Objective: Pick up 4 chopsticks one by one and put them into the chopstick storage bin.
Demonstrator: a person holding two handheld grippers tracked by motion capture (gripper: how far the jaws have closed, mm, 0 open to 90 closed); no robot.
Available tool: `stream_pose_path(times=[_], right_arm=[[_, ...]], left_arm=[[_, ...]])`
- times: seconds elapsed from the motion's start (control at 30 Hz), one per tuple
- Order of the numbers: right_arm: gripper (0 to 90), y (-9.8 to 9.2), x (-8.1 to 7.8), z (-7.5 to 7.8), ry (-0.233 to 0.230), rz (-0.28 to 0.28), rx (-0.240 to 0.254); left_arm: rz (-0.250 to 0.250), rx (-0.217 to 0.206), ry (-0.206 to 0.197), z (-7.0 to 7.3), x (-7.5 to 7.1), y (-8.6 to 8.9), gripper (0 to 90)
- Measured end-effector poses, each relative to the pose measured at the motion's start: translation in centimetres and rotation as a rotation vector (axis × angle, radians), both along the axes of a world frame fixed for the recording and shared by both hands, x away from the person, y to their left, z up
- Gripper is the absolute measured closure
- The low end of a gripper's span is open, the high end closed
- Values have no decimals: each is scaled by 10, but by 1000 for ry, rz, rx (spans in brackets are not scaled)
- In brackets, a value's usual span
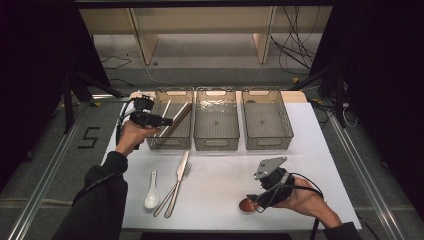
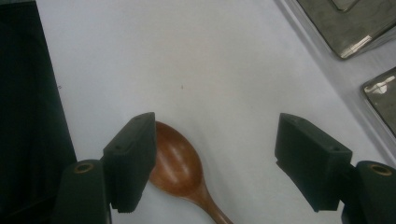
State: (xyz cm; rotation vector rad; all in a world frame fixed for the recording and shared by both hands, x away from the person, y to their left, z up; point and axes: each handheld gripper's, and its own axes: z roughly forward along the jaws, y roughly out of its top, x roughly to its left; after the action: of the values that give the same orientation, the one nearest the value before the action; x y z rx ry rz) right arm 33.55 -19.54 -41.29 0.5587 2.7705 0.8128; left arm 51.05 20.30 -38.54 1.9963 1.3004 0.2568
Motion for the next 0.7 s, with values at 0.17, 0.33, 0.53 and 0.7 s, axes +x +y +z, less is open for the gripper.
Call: stream_pose_path(times=[0.17,0.33,0.53,0.7], right_arm=[[298,-2,1,-1,0,-1,-3],[297,-4,2,-2,8,-3,-12],[296,-5,3,-3,9,-3,-21],[293,-4,4,-7,16,2,-33]], left_arm=[[-49,-22,-31,4,-21,2,254],[-78,-29,-41,5,-41,1,220],[-135,-49,-42,0,-59,-2,166],[-153,-49,-55,-3,-69,-1,156]])
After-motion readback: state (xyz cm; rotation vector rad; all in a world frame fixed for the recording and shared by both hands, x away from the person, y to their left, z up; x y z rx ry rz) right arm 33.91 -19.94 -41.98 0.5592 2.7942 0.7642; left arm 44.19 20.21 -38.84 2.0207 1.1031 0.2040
